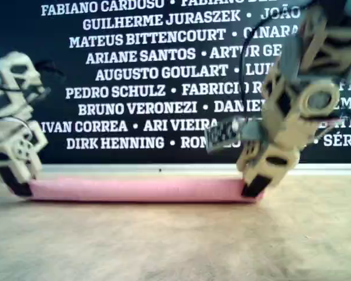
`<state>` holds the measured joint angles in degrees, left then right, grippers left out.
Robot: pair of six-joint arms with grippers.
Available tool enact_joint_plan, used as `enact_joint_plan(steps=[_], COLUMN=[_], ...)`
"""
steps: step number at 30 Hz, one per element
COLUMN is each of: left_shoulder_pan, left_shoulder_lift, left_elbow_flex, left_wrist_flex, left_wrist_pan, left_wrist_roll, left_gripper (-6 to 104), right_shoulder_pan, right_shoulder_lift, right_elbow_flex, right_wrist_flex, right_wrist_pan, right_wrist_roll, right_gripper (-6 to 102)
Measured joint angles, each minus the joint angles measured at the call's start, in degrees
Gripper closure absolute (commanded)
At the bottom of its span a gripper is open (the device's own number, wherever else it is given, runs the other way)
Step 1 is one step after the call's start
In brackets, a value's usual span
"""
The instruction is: Fold a cloth
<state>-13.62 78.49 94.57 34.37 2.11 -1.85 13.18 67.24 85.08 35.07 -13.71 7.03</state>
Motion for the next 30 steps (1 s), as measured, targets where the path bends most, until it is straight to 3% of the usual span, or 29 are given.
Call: enact_joint_plan(steps=[4, 15, 30], left_shoulder_pan=[-0.4, -6.9, -7.0], left_shoulder_lift=[6.5, 15.3, 25.4], left_elbow_flex=[6.0, 17.4, 27.7], left_wrist_flex=[0.0, 0.1, 0.1], left_wrist_pan=[0.0, -0.1, 0.1], left_wrist_roll=[0.0, -0.4, -0.2], left_gripper=[98, 98, 97], right_shoulder_pan=[0.0, 2.7, 3.9], right_shoulder_lift=[6.1, 14.9, 26.8], right_elbow_flex=[4.7, 17.4, 29.6], right_wrist_flex=[0.0, 0.1, 0.2], right_wrist_pan=[0.0, 0.8, 1.0], right_wrist_roll=[0.0, -0.44, -0.44], right_gripper=[97, 97, 96])
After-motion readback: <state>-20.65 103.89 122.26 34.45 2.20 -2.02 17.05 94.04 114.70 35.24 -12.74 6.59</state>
